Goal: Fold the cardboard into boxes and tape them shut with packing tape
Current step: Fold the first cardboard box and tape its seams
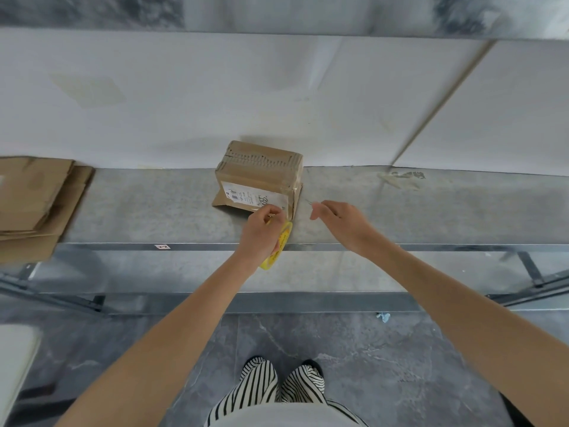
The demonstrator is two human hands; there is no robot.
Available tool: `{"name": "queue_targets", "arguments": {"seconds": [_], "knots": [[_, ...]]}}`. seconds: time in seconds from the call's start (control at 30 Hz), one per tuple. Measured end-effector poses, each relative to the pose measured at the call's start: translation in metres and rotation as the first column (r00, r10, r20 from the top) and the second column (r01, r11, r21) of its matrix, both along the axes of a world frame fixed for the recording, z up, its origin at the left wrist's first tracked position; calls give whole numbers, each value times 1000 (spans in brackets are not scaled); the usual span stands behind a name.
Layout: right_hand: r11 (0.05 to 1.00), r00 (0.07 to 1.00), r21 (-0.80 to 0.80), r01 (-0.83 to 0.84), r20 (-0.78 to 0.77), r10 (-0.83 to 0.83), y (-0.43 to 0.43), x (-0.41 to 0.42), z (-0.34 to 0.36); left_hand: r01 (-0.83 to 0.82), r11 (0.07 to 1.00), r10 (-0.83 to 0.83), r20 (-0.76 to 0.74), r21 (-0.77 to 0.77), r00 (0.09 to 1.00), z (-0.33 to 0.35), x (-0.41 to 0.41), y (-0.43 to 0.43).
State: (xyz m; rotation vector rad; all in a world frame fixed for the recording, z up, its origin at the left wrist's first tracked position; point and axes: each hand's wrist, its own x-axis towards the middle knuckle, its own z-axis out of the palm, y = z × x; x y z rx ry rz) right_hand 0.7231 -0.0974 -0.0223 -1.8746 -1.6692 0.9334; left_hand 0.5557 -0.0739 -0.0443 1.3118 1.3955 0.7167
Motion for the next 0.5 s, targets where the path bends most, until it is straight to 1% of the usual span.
{"name": "queue_targets", "arguments": {"seconds": [0.17,0.3,0.5], "knots": [[994,997,-96,-61,49,66,0,-9,5,-32,999,32,26,-17,999,-3,-2,-4],[987,986,-126,-101,117,116,0,-12,2,-53,998,55,53,-23,997,-6,-2,-6],[986,991,-143,-84,93,98,4,-17,-3,-44,999,43,35,17,998,-8,-2,-10]]}}
